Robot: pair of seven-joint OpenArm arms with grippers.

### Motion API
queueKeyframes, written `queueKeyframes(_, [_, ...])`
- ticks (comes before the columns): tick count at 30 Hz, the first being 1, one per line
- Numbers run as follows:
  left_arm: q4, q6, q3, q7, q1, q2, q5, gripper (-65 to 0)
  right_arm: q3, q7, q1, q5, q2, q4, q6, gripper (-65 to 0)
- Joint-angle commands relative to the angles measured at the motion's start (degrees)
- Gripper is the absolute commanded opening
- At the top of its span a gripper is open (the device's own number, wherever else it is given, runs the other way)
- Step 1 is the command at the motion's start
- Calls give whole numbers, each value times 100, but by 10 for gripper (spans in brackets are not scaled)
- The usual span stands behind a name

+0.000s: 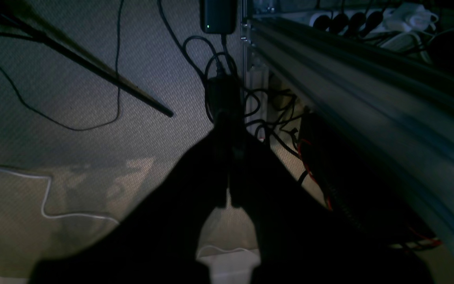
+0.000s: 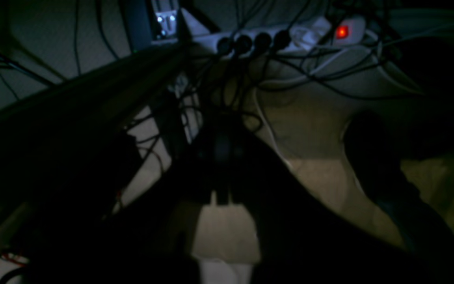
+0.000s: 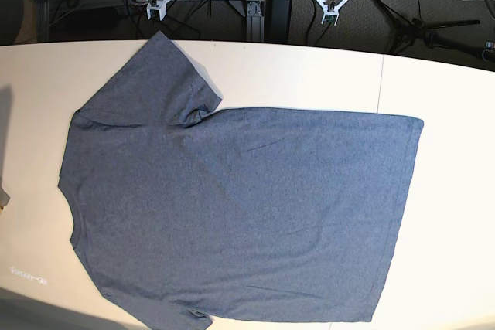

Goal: Fold the T-shirt properly
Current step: 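Raise both grippers from rest and move them toward the shirt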

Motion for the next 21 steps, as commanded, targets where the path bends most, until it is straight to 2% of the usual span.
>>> queueKeyframes(1, [35, -166, 4, -107, 7, -15, 0, -650, -9, 70, -15, 11, 31, 39, 407, -650])
queueKeyframes(7, [35, -166, 4, -442, 9, -17, 15, -650, -9, 90, -15, 11, 31, 39, 407, -650])
queueKeyframes(16, [35, -155, 4, -262, 39, -151, 17, -650, -122, 90, -15, 9, 31, 39, 411, -650])
queueKeyframes(19, [42, 175, 4, -111, 101, -284, 17, -650, -319, 90, -35, 9, 31, 52, 409, -650])
queueKeyframes(21, [48, 267, 4, 7, 140, -354, 20, -617, -496, 92, -50, 9, 35, 70, 409, -650])
